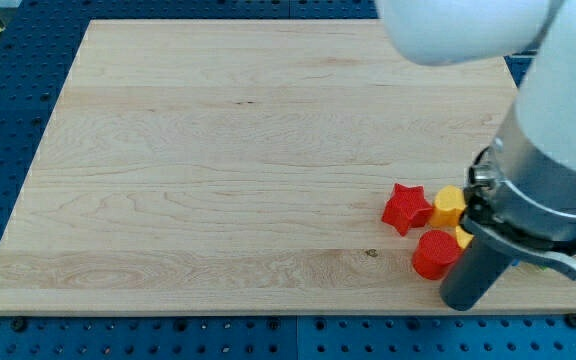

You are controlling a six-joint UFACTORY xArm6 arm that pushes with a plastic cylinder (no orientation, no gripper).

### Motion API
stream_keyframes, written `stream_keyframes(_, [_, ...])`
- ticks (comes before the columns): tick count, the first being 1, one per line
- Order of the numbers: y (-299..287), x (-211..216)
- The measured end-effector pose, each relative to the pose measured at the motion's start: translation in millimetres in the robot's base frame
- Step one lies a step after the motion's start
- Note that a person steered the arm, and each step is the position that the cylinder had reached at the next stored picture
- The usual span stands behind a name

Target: Move the blue blocks upwards

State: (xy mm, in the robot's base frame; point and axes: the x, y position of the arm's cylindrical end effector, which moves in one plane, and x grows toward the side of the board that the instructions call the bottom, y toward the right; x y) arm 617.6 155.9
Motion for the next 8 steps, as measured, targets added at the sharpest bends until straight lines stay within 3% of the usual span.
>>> stream_keyframes(2, [74.3, 0.8])
stream_keyframes(4, [80.0, -1.4])
stream_keyframes(8, [48.3, -69.8])
